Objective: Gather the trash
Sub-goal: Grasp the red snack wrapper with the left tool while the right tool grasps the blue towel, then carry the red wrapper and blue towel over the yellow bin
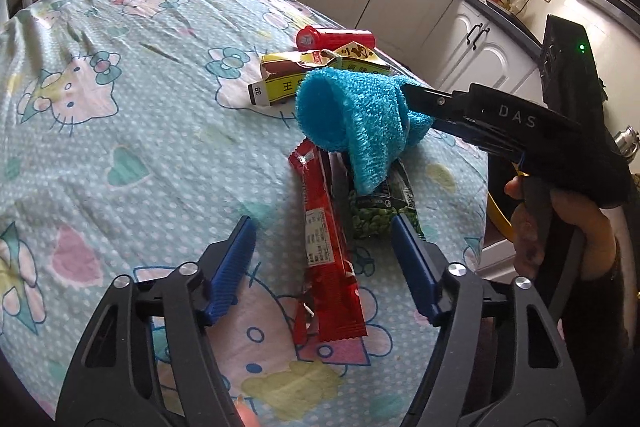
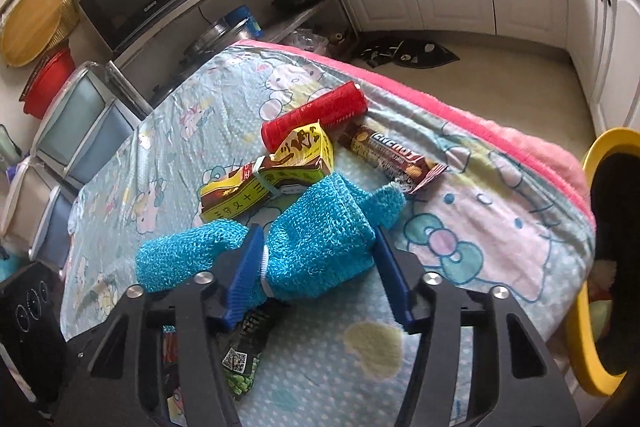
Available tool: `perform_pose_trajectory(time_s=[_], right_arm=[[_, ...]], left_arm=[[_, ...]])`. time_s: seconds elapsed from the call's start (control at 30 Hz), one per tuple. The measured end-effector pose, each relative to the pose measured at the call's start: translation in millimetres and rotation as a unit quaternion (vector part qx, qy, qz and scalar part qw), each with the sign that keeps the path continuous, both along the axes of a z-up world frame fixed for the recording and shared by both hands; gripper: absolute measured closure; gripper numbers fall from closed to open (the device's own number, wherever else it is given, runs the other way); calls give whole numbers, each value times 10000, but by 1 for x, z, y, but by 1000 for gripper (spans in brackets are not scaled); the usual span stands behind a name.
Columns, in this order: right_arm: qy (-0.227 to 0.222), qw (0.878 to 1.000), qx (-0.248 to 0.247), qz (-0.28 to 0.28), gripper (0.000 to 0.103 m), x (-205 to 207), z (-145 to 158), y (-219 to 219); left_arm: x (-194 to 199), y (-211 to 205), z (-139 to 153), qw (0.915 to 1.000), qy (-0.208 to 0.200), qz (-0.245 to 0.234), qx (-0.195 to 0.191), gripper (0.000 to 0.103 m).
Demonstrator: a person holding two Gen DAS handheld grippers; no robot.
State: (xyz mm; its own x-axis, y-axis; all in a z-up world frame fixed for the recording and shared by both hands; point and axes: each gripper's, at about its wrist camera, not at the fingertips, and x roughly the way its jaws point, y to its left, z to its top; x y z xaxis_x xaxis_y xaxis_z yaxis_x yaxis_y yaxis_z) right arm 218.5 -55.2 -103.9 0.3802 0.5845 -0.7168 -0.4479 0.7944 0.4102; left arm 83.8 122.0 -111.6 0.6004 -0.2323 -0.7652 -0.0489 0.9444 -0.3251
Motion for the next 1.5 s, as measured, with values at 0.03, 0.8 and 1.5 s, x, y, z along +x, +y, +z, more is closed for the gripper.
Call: perform_pose_trajectory(time_s=[0.03, 0.8, 1.5], right_arm=[[-30, 10000, -39, 4, 63, -1, 0, 0], [-372, 9993, 72, 35, 93, -18, 19, -20], [-831, 9958, 292, -261, 94, -30, 55, -57]], left_arm=[[0, 0, 0, 10000, -1, 1, 21, 46], [-2, 3, 0, 9997, 68, -59, 213, 92], [-4, -17, 38, 9984, -416, -87, 360, 93]])
